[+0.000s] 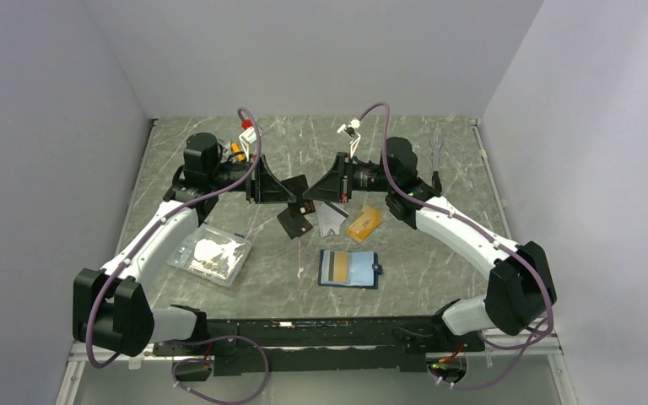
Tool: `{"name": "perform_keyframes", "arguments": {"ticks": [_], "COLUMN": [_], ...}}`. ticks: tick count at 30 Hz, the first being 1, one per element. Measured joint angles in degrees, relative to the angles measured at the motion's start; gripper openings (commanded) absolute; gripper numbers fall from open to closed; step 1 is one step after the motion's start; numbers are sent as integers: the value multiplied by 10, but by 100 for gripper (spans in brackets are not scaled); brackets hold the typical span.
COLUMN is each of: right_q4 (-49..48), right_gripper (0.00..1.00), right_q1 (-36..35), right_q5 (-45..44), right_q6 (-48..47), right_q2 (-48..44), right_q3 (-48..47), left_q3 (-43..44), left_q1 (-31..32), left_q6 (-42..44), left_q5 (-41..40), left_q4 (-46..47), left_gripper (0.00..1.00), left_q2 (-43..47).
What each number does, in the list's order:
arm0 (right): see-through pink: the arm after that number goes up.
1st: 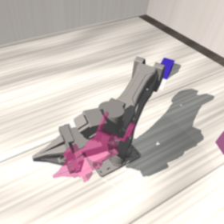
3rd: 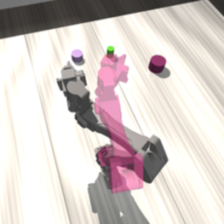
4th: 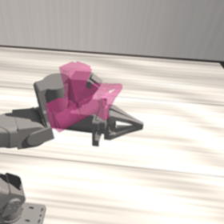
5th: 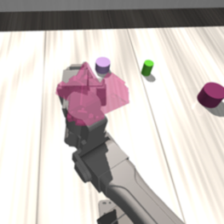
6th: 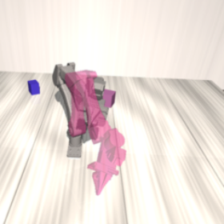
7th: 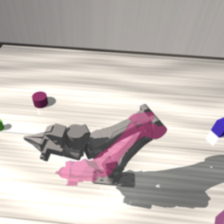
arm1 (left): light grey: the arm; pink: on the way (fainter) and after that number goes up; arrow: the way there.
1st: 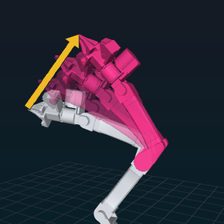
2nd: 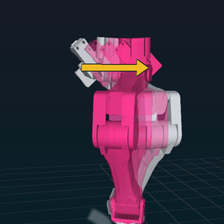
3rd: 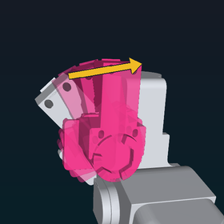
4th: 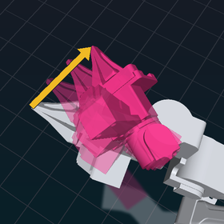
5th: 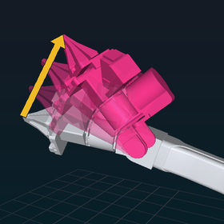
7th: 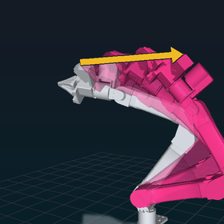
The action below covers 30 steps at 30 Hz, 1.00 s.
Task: Put the credit cards into the card holder
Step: Insert the credit card into the card holder.
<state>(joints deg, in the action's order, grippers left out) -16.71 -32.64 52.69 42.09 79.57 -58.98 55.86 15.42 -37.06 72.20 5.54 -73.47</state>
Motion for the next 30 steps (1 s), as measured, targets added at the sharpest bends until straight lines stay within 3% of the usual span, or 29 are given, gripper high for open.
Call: {"name": "perform_keyframes", "arguments": {"ticks": [11, 16, 17, 22, 24, 26, 30], "right_q4": [-65, -57, -51, 21, 70, 124, 224], "right_gripper": [1, 0, 0, 0, 0, 0, 0], "right_q1": [2, 2, 2, -2, -3, -2, 15], "right_q5": [20, 23, 20, -20, -46, -79, -155], "right_q6": [62, 59, 54, 9, -16, -40, -66], "right_q2": [25, 30, 30, 12, -8, -39, -104], "right_q3": [0, 0, 0, 1, 6, 28, 103], "left_q3": [1, 1, 2, 14, 24, 35, 56], "left_q1": [2, 2, 2, 10, 19, 31, 67], "left_q6": [0, 0, 0, 40, 72, 116, 223], "left_q5": [5, 13, 14, -8, -29, -58, -130], "left_q4": [6, 2, -1, -50, -85, -129, -213], "left_gripper": [0, 0, 3, 54, 67, 74, 78], "left_q2": [-1, -12, -14, -28, -33, -34, -49]}}
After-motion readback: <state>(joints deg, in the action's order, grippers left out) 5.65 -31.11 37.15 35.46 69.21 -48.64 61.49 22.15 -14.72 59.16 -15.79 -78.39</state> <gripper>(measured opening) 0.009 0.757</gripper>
